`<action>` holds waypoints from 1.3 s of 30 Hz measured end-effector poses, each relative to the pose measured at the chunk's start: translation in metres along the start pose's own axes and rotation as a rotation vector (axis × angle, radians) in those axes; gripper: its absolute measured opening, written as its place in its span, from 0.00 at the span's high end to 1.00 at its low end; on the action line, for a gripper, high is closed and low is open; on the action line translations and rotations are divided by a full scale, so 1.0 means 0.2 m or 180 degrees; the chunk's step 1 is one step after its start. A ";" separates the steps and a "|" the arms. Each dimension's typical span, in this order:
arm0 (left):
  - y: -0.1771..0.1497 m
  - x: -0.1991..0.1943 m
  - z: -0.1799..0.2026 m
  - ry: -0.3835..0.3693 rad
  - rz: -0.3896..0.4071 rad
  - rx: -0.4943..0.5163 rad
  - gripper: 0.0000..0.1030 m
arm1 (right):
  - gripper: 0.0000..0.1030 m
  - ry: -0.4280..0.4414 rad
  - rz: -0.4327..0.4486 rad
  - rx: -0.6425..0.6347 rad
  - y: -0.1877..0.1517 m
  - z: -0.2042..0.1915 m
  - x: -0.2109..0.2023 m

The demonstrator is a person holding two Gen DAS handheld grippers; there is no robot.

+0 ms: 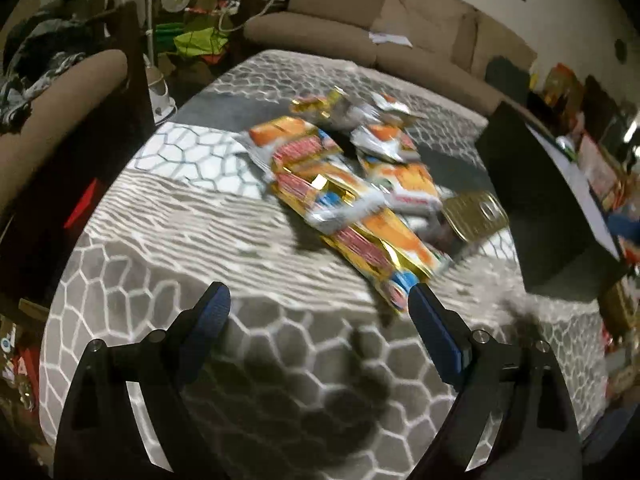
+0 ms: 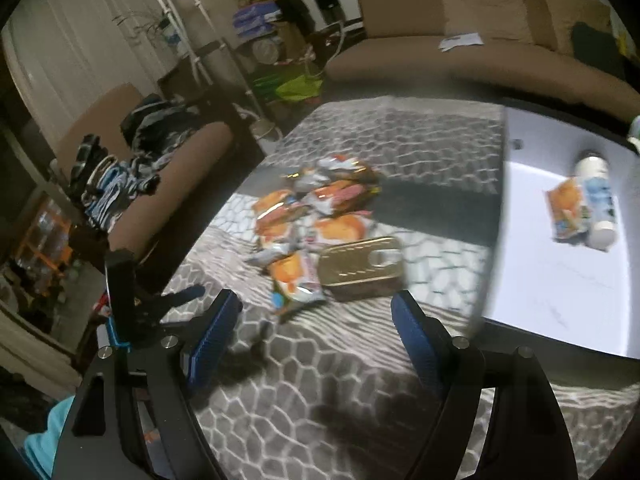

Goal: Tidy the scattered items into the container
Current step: 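Grasp a snack packet with the left tool while the right tool grasps another packet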

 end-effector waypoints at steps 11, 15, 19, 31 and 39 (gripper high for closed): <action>0.32 0.17 -0.12 -0.0248 -0.0103 -0.0538 0.13 | 0.21 0.0131 -0.0062 -0.0364 -0.07 -0.18 0.41; 0.39 0.26 -0.02 -0.0112 -0.0140 -0.0361 0.13 | 0.21 0.0088 -0.0060 -0.0603 -0.07 -0.24 0.52; 0.42 0.36 0.06 0.0029 -0.0260 -0.0250 0.13 | 0.21 0.0071 -0.0157 -0.0700 -0.07 -0.26 0.62; 0.43 0.43 0.05 0.0181 -0.0309 -0.0243 0.09 | 0.05 0.0174 -0.0043 -0.0452 -0.12 -0.22 0.66; 0.42 0.35 0.05 0.0312 -0.0223 -0.0049 0.00 | 0.00 0.0108 -0.0035 -0.0357 -0.11 -0.24 0.53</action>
Point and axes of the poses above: each gripper's, at about its wrist camera, not at the fingertips, and x roughly the way its jaws point, z to its right, y to its top, the point moved 2 cm from there along x, roughly the way its jaws point, and after that the axes turned 12 degrees about -x, right-handed, at the moved point
